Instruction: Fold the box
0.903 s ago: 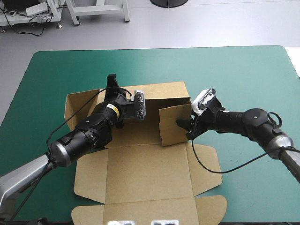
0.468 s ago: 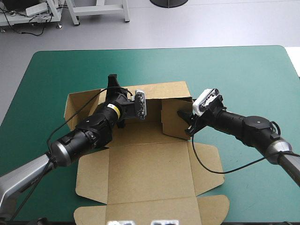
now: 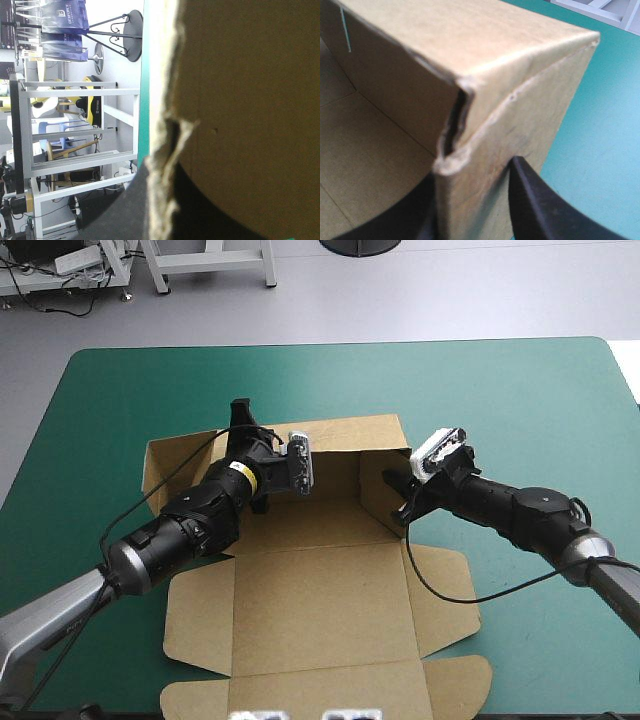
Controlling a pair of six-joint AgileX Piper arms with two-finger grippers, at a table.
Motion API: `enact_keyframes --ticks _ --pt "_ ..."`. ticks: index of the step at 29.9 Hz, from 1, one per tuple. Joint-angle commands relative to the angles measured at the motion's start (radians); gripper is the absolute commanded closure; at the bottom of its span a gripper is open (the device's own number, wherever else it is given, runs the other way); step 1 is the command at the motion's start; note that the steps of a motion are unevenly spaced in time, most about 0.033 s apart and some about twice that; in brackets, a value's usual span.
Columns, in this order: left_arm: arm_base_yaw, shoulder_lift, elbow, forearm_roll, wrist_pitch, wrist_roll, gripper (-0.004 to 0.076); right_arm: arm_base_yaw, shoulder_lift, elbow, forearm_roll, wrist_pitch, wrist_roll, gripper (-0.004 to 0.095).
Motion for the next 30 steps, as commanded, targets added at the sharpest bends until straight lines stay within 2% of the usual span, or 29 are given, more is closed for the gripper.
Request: enact_keyframes --ticks 1,3,4,9,17,19,22,26,28,30 --pt "-0.021 -0.024 -0.026 -0.035 -0.062 -0.022 0.0729 0.032 -0.004 -0.023 0.013 0.123 -0.018 0.0799" --pt "-0.027 -0.024 -0.026 -0.035 -0.062 -0.020 0.0729 0.035 -0.004 -0.023 0.013 0.155 -0.027 0.0908" --pt "-0.027 -0.024 -0.026 -0.035 -0.069 -0.020 0.0729 0.036 -0.004 -0.023 0.013 0.164 -0.027 0.0930" --pt "-0.027 -0.024 -0.026 -0.037 -0.078 -0.020 0.0729 0.036 -0.004 -0.023 0.015 0.207 -0.001 0.0928" --pt "-0.032 -0.026 -0.026 -0.037 -0.080 -0.020 0.0711 0.036 -0.004 -0.023 0.015 0.212 0.037 0.0928" --pt "-0.048 -0.026 -0.026 -0.037 -0.077 -0.020 0.0673 0.036 -0.004 -0.023 0.015 0.193 0.052 0.0927" --pt "-0.096 -0.037 -0.026 -0.039 -0.066 -0.020 0.0554 0.036 -0.004 -0.025 0.013 0.159 0.068 0.0928" --pt "-0.171 -0.041 -0.037 -0.037 0.028 -0.032 0.0386 0.036 -0.004 -0.027 0.015 0.123 0.071 0.0928" --pt "-0.196 -0.043 -0.040 -0.026 0.084 -0.049 0.0358 0.036 -0.004 -0.027 0.015 0.116 0.071 0.0928" --pt "-0.218 -0.056 -0.040 -0.026 0.098 -0.054 0.0358 0.036 -0.004 -0.027 0.015 0.113 0.071 0.0928"
